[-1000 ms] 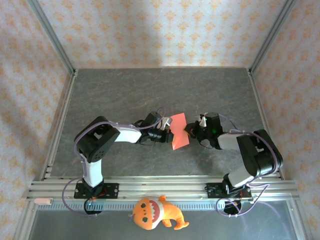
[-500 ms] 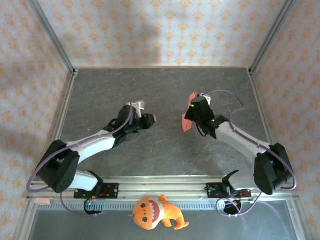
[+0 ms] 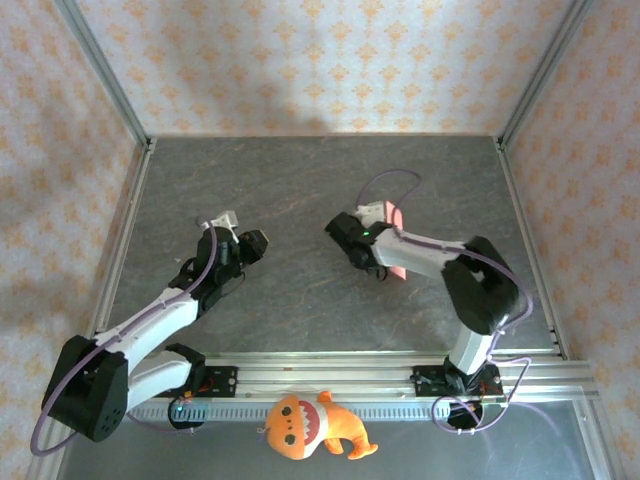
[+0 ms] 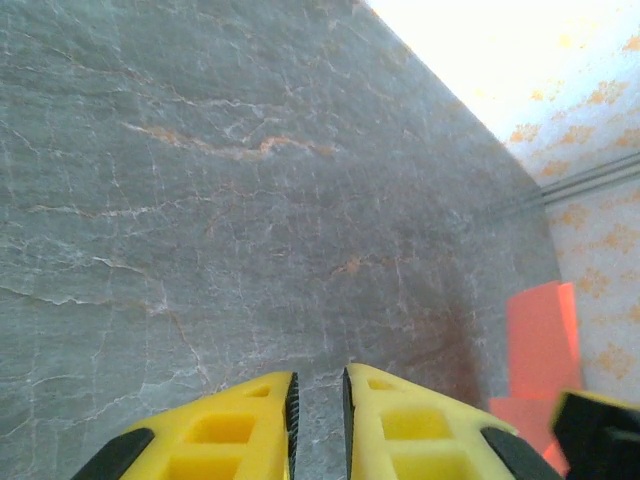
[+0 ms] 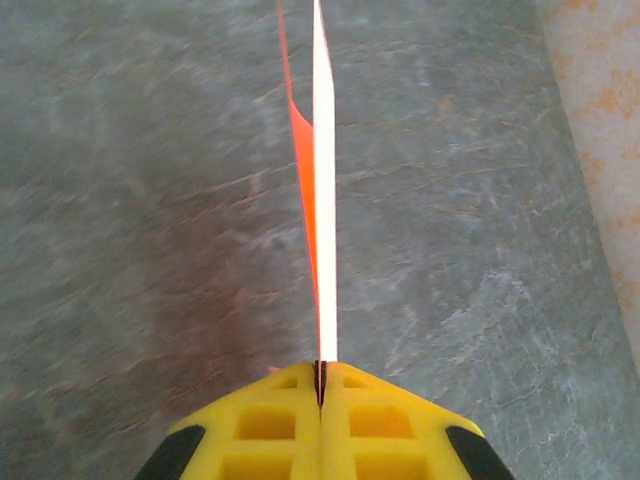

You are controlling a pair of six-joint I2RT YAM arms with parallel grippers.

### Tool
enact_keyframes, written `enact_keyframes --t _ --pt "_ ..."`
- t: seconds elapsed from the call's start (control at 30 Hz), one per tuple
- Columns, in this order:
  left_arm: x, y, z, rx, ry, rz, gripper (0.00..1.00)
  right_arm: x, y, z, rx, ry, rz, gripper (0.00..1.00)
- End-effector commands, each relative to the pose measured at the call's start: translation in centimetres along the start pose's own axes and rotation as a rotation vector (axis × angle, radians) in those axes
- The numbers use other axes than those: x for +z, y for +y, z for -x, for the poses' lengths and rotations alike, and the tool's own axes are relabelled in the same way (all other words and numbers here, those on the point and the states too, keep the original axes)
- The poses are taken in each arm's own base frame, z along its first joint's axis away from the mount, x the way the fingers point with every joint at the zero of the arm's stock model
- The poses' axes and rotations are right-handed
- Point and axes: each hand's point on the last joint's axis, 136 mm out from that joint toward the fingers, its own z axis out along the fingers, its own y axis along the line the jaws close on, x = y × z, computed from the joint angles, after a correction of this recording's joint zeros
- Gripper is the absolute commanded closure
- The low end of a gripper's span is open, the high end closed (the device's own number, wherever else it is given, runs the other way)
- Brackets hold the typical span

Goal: Fold a paper plane with a square sheet of paper (pick it up from the middle)

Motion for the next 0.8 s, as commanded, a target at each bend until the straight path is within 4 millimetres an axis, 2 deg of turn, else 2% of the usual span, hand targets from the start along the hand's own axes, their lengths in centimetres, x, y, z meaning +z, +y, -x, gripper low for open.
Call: enact_keyframes --t 0.0,0.17,0.27,0.4,0.47,0.6,0.67,0.77 --pt "-0.7 1.5 0.5 -0.029 -0.043 0.059 0.79 -0.6 2.3 -1.3 -0.064 0.042 -0.004 0.96" --pt "-1.9 1.9 1.2 -0.035 -0.084 0.075 0.77 -2.5 9.3 -1.7 0.022 0.114 0.265 0.94" --pt "-2.4 2.3 1.5 -0.043 -0.109 0.079 0.75 -3.3 12.1 -1.5 0.093 0.156 0.392 0.91" --pt "-2.6 2.4 1.2 -0.048 -0.103 0.076 0.75 -4.1 14.7 -1.5 0.134 0.202 0.514 0.87" --pt "-2.7 2.5 1.0 -0.052 -0.099 0.077 0.75 -4.6 15.8 -1.4 0.147 0.213 0.573 0.84" --pt "-2.6 2.4 0.8 -0.054 -0.090 0.068 0.75 -7.0 17.8 -0.4 0.169 0.226 0.747 0.65" --pt "-2.5 2.4 0.8 -0.053 -0.087 0.066 0.75 -8.8 18.1 0.9 0.203 0.204 0.847 0.56" --pt "-2.4 2.3 0.6 -0.054 -0.076 0.061 0.75 -11.3 17.5 2.9 0.257 0.171 0.978 0.51"
